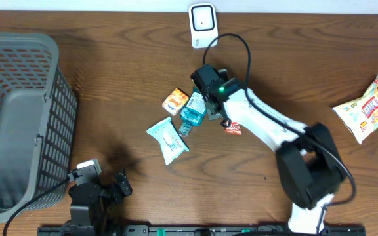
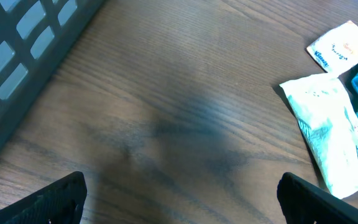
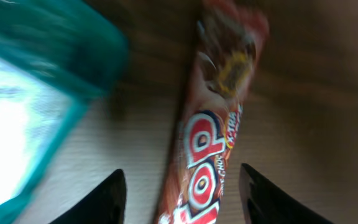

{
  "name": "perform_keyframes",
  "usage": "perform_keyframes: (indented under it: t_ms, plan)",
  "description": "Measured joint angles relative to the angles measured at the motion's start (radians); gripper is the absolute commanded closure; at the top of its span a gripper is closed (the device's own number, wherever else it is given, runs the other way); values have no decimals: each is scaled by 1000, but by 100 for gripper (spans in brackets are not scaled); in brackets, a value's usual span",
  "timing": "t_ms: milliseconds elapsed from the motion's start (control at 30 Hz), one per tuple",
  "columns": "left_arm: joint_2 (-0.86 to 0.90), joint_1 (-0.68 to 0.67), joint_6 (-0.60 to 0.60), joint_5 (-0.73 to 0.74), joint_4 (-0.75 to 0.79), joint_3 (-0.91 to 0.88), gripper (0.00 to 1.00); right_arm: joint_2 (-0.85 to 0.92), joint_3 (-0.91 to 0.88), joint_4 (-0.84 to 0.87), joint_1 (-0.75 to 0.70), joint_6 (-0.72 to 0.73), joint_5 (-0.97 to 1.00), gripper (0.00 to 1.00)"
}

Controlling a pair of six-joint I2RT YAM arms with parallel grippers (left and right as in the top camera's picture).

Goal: Scan the item barcode

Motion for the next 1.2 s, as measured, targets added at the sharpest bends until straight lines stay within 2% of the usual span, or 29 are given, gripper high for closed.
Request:
perform_keyframes:
  t_ms: [200, 633, 667, 733, 800, 900, 1100, 1200]
  plan:
    - [0, 0, 0, 0, 0, 0, 2, 71, -2, 17, -5, 100, 40, 48]
    - [0, 0, 0, 0, 0, 0, 2, 87, -1, 55, -52, 156, 75, 57]
    - [0, 0, 0, 0, 0, 0, 2, 99, -1, 55, -54, 156, 76, 59]
    - [0, 0, 0, 0, 0, 0, 2, 116, 9, 58, -56, 158, 103, 70]
    - [0, 0, 0, 0, 0, 0, 2, 136, 24, 61, -55, 157, 115, 88]
    - [0, 0, 0, 0, 0, 0, 2, 162, 46, 55, -52, 161, 126, 99]
    - [0, 0, 0, 0, 0, 0, 2, 173, 68, 27, -52, 150, 117, 99]
    - [0, 0, 0, 2, 0, 0, 2, 167, 82, 14, -66, 85, 51, 99]
